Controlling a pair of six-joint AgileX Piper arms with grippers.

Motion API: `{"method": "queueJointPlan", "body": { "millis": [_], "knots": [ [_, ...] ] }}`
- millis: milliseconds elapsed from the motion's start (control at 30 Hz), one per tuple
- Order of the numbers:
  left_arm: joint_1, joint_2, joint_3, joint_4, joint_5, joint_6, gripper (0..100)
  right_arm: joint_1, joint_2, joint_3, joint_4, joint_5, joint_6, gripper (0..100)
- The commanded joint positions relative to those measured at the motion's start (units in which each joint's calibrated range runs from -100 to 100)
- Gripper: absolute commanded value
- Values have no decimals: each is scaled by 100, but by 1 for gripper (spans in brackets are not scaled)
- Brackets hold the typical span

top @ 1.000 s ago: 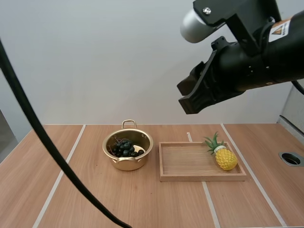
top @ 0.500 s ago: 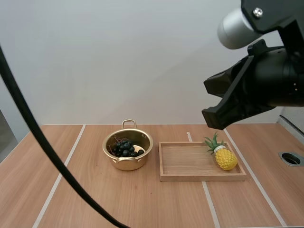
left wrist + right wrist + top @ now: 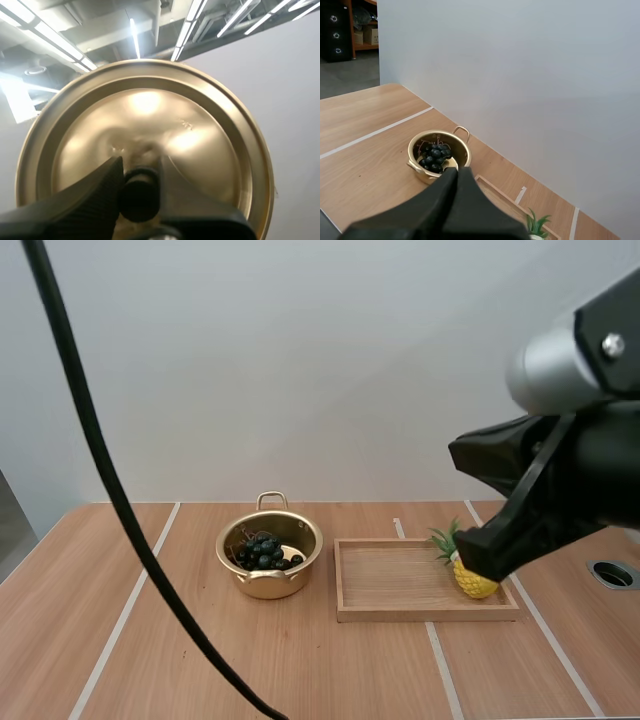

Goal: Open the pot, put the grape inside, and close it

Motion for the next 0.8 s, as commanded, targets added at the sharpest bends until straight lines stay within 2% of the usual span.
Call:
{"method": "queueJointPlan", "body": {
  "millis": [0,233,600,767],
  "knots": [
    [-4,75,24,0,135,-91,0,-26,-241,206,30,0,33,0],
    [-4,101,660,0,541,-91,0,-26,-361,221,6,0,47,0],
    [-4,101,2285,0,613,-50,0,-26,-361,221,6,0,47,0],
    [-4,101,2969,-157,896,519,0,-26,-361,221,6,0,47,0]
  ]
}}
